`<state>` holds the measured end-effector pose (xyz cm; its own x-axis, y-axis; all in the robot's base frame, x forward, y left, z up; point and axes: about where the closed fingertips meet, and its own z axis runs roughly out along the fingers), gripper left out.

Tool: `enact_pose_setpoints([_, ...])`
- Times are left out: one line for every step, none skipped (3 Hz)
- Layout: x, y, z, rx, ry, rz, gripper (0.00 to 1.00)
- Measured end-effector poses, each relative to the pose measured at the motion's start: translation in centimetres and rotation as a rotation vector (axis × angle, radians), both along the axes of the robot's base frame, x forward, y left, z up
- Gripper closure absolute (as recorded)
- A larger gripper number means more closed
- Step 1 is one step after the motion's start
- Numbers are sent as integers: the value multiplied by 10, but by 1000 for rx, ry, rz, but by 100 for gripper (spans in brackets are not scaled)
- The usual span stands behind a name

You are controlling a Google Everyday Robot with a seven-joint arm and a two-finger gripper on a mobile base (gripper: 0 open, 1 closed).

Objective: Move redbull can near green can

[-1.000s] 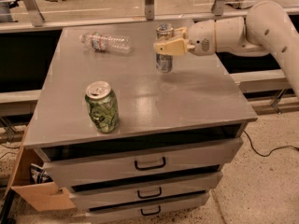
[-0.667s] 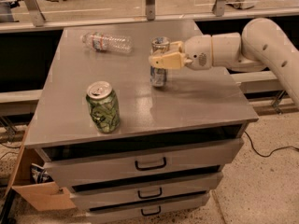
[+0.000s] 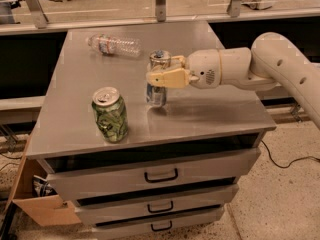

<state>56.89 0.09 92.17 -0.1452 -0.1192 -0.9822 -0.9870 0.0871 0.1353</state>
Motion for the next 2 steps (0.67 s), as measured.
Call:
enact_pose_setpoints([-18, 14, 6, 29, -11, 58, 100])
enact_pose_setpoints([-18, 14, 6, 29, -12, 59, 100])
